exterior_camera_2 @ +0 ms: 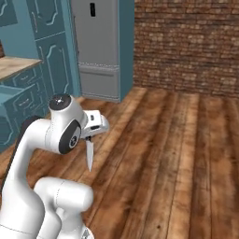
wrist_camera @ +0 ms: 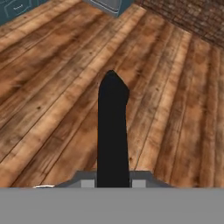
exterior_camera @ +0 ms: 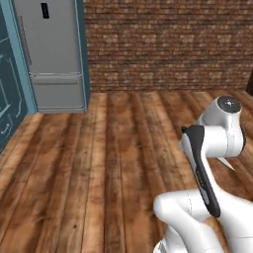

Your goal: Pick up the metallic utensils from the counter and place them in the open drawer. Make sure not to pick up any wooden utensils.

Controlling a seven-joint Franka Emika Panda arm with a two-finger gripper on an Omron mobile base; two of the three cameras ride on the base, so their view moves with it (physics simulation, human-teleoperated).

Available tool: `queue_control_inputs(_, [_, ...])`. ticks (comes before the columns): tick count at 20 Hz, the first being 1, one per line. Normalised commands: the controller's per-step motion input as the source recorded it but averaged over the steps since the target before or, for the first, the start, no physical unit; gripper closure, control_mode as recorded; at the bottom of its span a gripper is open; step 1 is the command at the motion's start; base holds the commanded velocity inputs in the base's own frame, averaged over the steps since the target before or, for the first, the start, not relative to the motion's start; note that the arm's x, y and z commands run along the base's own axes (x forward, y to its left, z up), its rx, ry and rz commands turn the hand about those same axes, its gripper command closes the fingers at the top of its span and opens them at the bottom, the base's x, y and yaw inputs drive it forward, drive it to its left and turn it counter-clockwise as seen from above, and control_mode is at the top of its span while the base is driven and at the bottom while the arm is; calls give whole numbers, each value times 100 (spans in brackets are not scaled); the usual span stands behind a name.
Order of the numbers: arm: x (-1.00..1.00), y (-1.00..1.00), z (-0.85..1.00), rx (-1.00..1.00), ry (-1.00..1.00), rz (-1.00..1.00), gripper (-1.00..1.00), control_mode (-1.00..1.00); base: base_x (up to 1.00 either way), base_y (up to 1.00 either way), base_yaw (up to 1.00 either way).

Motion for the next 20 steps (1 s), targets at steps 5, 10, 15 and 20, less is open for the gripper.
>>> queue_control_inputs(5, [0, 0, 0, 0, 0, 0, 100, 100, 34, 100, -2])
queue_control_inputs(10, [0, 0, 0, 0, 0, 0, 100, 100, 36, 100, -2])
queue_control_inputs(15, [0, 0, 0, 0, 0, 0, 100, 100, 60, 100, -3])
queue_control_inputs(20, [0, 0, 0, 0, 0, 0, 100, 100, 68, 97, -4])
